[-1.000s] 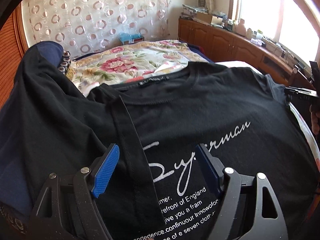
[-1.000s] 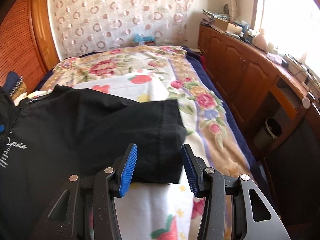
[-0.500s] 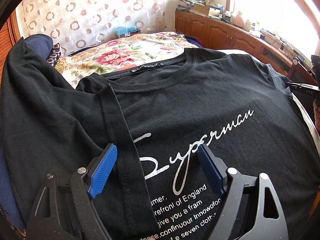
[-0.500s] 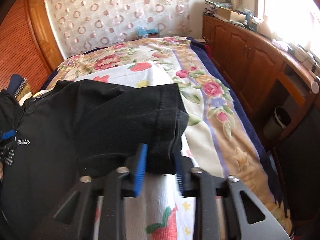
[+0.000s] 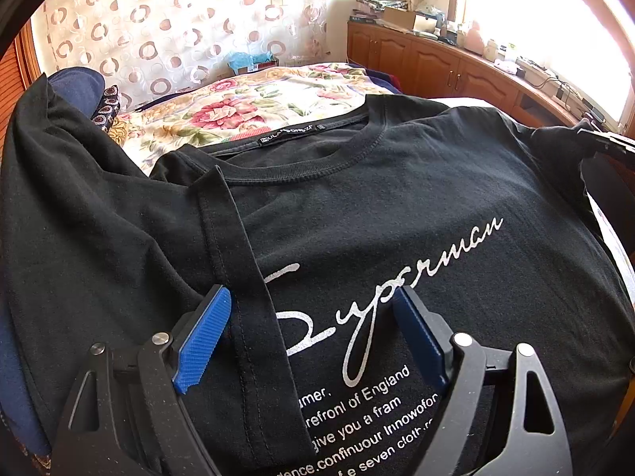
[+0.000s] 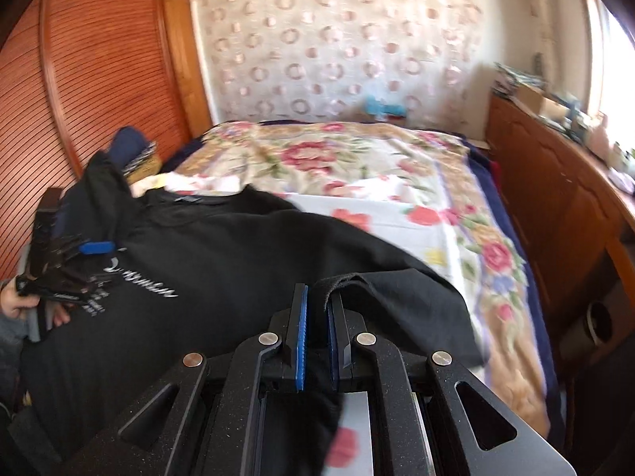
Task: Fold small clothes
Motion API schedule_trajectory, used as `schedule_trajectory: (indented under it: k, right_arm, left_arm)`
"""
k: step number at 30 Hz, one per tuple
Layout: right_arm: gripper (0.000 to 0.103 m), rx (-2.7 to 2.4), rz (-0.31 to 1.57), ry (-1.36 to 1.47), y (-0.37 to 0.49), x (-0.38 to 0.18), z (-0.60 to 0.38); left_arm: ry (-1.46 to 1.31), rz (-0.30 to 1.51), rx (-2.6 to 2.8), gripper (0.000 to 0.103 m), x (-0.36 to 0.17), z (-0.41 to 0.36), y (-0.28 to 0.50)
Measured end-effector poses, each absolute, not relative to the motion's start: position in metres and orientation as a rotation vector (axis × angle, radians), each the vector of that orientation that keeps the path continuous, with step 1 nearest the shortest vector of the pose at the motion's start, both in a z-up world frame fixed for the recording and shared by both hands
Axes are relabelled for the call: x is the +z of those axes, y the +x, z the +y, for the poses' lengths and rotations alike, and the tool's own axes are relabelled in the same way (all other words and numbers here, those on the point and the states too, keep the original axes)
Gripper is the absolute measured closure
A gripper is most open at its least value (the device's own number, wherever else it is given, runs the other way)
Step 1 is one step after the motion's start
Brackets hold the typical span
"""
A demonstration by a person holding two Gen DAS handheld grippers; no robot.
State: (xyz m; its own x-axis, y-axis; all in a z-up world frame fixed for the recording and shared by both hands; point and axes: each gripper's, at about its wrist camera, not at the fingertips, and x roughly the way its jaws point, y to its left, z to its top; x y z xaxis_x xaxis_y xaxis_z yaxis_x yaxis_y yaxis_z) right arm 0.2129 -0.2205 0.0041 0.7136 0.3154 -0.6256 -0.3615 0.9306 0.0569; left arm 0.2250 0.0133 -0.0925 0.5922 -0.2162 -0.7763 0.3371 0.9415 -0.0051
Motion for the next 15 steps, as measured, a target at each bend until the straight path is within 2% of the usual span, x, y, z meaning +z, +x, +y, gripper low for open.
schedule_trajectory:
  k: [15]
  right_arm:
    - [0.094,0.503,0.834,-0.058,0.218,-0.046,-0.217]
  left_arm:
    - [0.145,0.885,-0.320,0.015,-0.093,0.012,0.227]
